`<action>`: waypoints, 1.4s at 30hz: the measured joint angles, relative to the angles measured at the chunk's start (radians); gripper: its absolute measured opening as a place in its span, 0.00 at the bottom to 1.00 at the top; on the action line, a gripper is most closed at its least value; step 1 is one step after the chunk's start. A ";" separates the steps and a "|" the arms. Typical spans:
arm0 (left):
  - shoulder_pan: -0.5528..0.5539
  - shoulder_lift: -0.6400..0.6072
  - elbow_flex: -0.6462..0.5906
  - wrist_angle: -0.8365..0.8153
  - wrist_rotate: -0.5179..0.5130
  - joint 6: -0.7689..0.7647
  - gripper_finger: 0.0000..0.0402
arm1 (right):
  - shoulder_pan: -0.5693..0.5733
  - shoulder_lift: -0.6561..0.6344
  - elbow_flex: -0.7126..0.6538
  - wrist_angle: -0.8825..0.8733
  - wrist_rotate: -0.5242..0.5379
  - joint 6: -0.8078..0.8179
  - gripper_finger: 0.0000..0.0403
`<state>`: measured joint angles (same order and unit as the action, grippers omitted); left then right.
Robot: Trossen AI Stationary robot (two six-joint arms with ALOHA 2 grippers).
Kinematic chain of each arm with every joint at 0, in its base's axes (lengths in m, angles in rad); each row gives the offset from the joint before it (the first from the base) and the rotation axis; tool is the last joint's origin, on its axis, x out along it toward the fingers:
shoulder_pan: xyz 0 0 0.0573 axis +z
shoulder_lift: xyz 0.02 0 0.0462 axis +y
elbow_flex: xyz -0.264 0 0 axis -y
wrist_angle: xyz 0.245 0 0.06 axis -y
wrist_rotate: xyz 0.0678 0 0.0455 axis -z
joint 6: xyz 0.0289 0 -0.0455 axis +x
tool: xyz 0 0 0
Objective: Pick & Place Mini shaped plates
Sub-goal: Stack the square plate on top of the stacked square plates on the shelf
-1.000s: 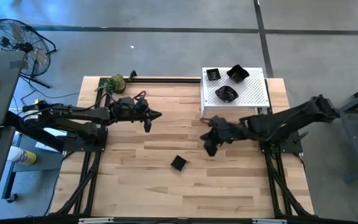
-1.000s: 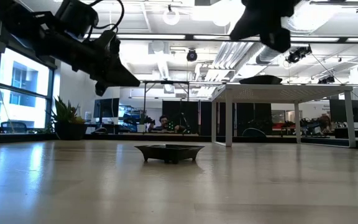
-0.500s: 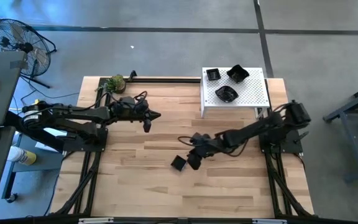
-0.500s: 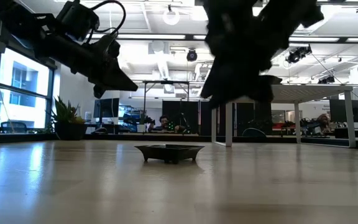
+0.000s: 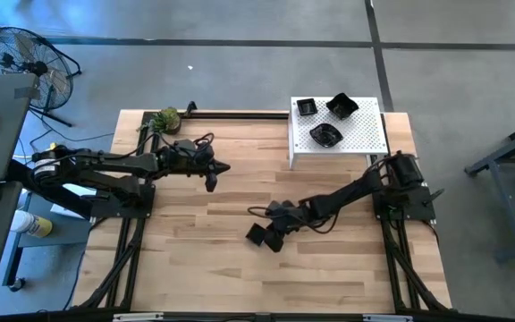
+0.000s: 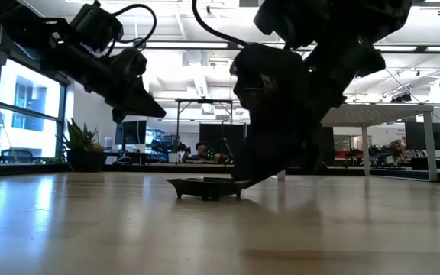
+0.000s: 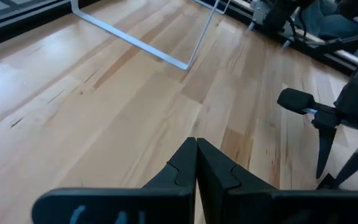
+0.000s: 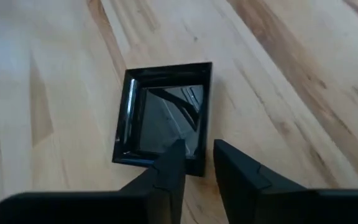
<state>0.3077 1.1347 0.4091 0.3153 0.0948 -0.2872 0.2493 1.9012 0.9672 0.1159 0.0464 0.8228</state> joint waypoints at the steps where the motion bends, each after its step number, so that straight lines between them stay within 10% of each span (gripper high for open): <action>1: 0.000 0.000 0.000 -0.005 0.001 0.003 0.00 | 0.000 0.003 0.000 0.007 -0.002 -0.001 0.18; 17: 0.000 0.000 0.000 -0.020 0.003 0.006 0.00 | -0.009 -0.020 0.000 0.019 0.010 0.069 0.02; 30: 0.000 0.000 0.000 -0.022 0.005 0.029 0.00 | -0.082 -0.347 0.000 -0.062 0.240 0.237 0.01; 42: 0.000 0.000 0.000 -0.020 0.000 0.058 0.00 | -0.570 -0.793 0.000 -0.304 0.207 0.081 0.03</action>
<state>0.3077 1.1347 0.4091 0.2955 0.0948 -0.2287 -0.3202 1.1081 0.9676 -0.1882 0.2531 0.9033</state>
